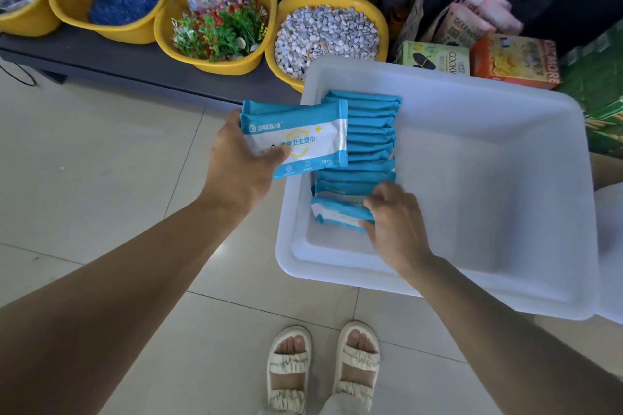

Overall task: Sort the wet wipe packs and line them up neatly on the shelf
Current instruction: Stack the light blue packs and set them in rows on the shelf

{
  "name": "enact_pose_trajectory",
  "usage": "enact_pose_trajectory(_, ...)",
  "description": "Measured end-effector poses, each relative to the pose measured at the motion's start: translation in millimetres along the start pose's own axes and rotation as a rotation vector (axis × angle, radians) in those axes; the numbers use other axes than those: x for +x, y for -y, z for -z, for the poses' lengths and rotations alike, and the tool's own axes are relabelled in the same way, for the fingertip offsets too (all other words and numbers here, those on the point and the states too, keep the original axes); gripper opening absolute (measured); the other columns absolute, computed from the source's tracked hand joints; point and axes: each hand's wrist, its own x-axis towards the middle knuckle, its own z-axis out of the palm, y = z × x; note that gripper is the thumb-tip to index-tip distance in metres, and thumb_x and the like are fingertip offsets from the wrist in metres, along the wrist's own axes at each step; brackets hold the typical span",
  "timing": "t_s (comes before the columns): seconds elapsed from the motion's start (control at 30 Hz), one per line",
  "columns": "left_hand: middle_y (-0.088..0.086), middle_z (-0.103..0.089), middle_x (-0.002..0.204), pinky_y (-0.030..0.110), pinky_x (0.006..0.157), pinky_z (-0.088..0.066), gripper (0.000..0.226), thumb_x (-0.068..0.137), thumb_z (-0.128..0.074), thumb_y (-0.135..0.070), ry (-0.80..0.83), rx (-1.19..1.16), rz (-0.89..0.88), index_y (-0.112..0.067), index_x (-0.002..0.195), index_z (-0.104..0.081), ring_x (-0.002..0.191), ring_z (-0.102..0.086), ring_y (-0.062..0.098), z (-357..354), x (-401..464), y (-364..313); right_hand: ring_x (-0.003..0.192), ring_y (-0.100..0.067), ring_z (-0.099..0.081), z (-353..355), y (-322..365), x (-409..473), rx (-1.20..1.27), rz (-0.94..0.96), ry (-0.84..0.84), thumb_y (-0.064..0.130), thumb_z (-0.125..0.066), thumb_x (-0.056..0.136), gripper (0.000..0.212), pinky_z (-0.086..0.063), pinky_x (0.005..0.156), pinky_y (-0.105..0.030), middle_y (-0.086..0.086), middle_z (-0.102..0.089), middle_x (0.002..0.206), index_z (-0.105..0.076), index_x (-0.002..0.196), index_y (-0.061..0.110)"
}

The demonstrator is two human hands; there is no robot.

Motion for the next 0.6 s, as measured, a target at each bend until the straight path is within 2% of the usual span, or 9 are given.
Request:
enact_pose_trajectory(0.1, -0.006, -0.061, 0.099, 0.002, 0.051, -0.042, 0.034, 0.082, -0.069, -0.007, -0.007, -0.006, -0.001, -0.010, 0.113, -0.055, 0.073, -0.057, -0.003, -1, 0, -4, 0.093, -0.030, -0.052, -2, -5, 8, -0.085, 0.006, -0.028, 0.021, -0.091, 0.043, 0.037, -0.046, 0.074, -0.038, -0.009, -0.058, 0.095, -0.068, 0.069, 0.008)
enact_pose_trajectory(0.2, -0.012, -0.059, 0.091, 0.002, 0.051, -0.042, 0.031, 0.082, -0.069, -0.007, -0.013, -0.004, 0.004, -0.014, 0.109, -0.054, 0.071, -0.056, -0.003, -3, -1, -5, 0.080, -0.030, -0.055, -6, -1, 13, -0.141, -0.008, 0.034, 0.017, -0.094, 0.030, 0.053, -0.047, 0.068, -0.036, -0.009, -0.055, 0.083, -0.062, 0.071, 0.006)
enact_pose_trajectory(0.3, -0.008, -0.058, 0.096, 0.002, 0.049, -0.042, 0.031, 0.083, -0.069, -0.007, -0.016, -0.001, 0.013, -0.015, 0.107, -0.052, 0.073, -0.056, 0.002, -5, -2, -6, 0.063, -0.029, -0.055, -8, 3, 11, -0.032, -0.078, 0.045, 0.012, -0.094, 0.024, 0.068, -0.046, 0.056, -0.033, -0.013, -0.055, 0.074, -0.055, 0.079, 0.003)
enact_pose_trajectory(0.37, -0.010, -0.057, 0.093, 0.002, 0.048, -0.042, 0.030, 0.083, -0.069, -0.007, -0.017, -0.002, 0.009, -0.016, 0.105, -0.051, 0.072, -0.055, -0.001, -5, -2, -7, 0.070, -0.028, -0.055, -8, 2, 9, 0.001, -0.083, 0.077, 0.016, -0.092, 0.040, 0.061, -0.046, 0.061, -0.034, -0.012, -0.056, 0.081, -0.055, 0.086, 0.004)
enact_pose_trajectory(0.47, -0.012, -0.056, 0.089, 0.002, 0.049, -0.042, 0.030, 0.083, -0.068, -0.007, -0.015, -0.013, 0.004, -0.018, 0.104, -0.050, 0.071, -0.055, -0.002, -7, -3, -9, 0.099, -0.025, -0.051, -11, 0, 4, -0.017, -0.003, 0.167, 0.025, -0.073, 0.077, 0.045, -0.043, 0.082, -0.033, -0.008, -0.048, 0.112, -0.051, 0.114, 0.011)
enact_pose_trajectory(0.53, -0.015, -0.054, 0.087, 0.002, 0.049, -0.042, 0.030, 0.084, -0.068, -0.007, -0.008, -0.019, 0.001, -0.017, 0.106, -0.050, 0.070, -0.055, -0.001, -9, -5, -12, 0.102, -0.025, -0.053, -11, 0, 1, 0.012, 0.028, 0.217, 0.023, -0.064, 0.086, 0.047, -0.045, 0.081, -0.033, -0.006, -0.047, 0.120, -0.042, 0.127, 0.017)
enact_pose_trajectory(0.6, -0.015, -0.055, 0.087, 0.003, 0.048, -0.042, 0.030, 0.084, -0.067, -0.007, -0.003, -0.023, -0.001, -0.016, 0.108, -0.051, 0.069, -0.055, -0.002, -10, -5, -15, 0.100, -0.025, -0.058, -7, 2, -1, 0.037, 0.055, 0.268, 0.024, -0.060, 0.089, 0.046, -0.048, 0.075, -0.034, -0.004, -0.056, 0.118, -0.037, 0.129, 0.020)
